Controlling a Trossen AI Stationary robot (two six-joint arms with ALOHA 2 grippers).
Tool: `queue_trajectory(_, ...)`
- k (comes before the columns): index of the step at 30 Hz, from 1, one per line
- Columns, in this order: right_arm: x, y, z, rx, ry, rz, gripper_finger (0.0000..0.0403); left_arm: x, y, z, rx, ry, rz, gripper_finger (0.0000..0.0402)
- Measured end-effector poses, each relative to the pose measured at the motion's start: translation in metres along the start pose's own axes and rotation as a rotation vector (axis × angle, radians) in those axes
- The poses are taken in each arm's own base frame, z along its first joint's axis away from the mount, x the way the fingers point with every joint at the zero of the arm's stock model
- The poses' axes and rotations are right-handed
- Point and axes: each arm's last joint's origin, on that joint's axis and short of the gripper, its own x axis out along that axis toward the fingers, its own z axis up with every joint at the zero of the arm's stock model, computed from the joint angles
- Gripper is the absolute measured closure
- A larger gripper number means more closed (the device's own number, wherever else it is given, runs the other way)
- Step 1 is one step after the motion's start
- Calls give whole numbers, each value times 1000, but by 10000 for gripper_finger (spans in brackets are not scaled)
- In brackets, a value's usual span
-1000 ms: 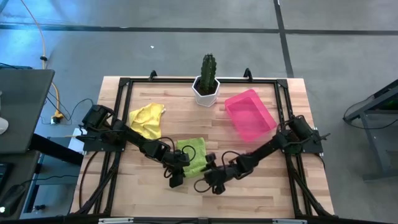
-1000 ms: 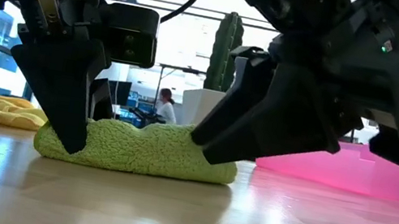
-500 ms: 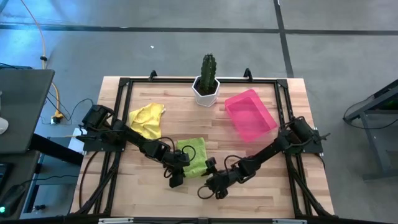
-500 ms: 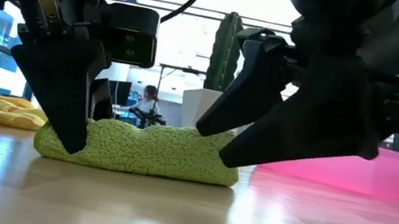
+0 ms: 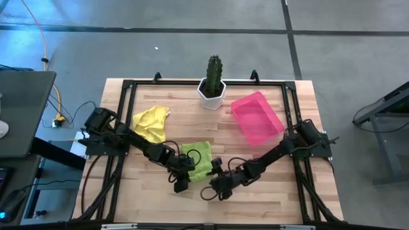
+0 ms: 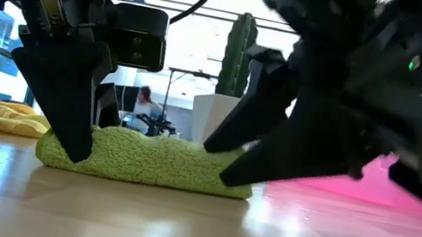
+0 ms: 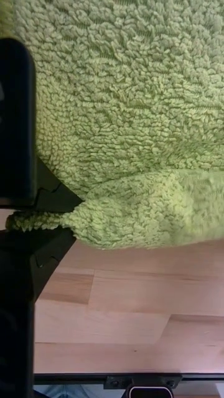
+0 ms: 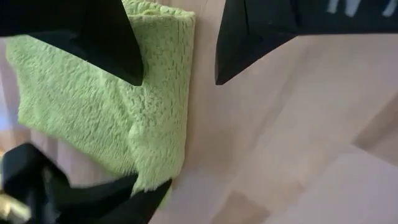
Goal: Roll microfiber towels into tight, uniform cylinder then place into a basket
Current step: Roll the green towel
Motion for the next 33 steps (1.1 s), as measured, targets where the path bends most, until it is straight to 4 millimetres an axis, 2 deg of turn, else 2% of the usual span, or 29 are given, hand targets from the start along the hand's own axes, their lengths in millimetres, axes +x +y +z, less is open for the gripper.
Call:
queue_trajectory(12,10,-6,-9,31,48,-25,210,0,0,0,0,0,-3,387)
queue_trajectory(16,11,-9,-12,87,72,-2,223,1,-1,1,2,3,-32,387)
queue_trajectory(21,11,-11,-14,130,96,5,271,1,-4,3,8,-8,-80,387)
queue_trajectory(29,12,-11,-17,195,116,1,383,1,-4,3,9,-10,-79,375)
queue_trajectory(33,12,-11,-17,222,117,18,392,1,-4,3,70,-14,-74,347)
